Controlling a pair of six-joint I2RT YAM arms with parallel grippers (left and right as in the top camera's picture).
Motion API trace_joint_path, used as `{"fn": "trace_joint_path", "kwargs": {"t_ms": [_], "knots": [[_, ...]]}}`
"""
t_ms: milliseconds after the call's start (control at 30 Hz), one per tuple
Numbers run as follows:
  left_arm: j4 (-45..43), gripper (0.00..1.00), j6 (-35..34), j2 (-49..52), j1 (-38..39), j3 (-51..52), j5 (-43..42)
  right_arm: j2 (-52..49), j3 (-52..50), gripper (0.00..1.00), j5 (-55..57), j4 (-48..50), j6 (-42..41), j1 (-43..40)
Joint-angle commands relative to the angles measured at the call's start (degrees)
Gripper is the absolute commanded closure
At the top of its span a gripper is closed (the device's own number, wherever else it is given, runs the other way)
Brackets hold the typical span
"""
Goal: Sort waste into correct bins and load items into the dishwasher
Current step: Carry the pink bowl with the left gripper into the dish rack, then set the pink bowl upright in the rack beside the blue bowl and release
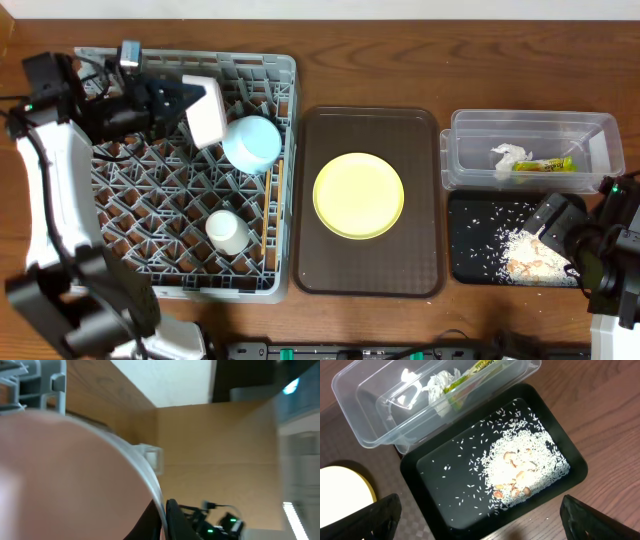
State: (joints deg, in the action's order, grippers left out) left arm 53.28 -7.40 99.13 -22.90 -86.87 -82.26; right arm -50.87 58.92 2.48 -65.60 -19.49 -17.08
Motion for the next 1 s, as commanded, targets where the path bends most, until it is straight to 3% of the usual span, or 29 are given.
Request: {"fn": "trace_joint_path", "kwargs": {"t_ms": [0, 167, 400, 533, 700, 967], "knots": [[0.3, 0.92, 4.0, 3.2, -0.6, 1.2, -7.9, 0.3, 0.7, 0.01, 0.3, -0.1, -0.4, -0.2], [0.3, 0.92, 6.4, 6.5, -0.7, 3.6, -7.0, 0.3, 0.7, 0.01, 0.3, -0.1, -0.4, -0.2], [0.4, 0.92, 6.6, 8.3, -3.9, 6.1, 2.4, 0.3, 0.7, 0.01, 0.3, -0.1, -0.4, -0.2], [0.3, 0.92, 6.8, 8.3, -5.1, 7.8, 1.6, 0.3, 0.7, 0.01, 0.3, -0.1, -0.4, -0.2], [-0.4, 0.92, 7.4, 8.3, -5.2, 9.5, -7.8, 0.3, 0.7, 0.01, 0.3, -0.1, -0.4, -0.2], [-0.5, 0.92, 8.8, 8.3, -5.2, 12.5, -7.7, 0.3, 0.7, 0.01, 0.3, -0.1, -0.4, -0.2]]}}
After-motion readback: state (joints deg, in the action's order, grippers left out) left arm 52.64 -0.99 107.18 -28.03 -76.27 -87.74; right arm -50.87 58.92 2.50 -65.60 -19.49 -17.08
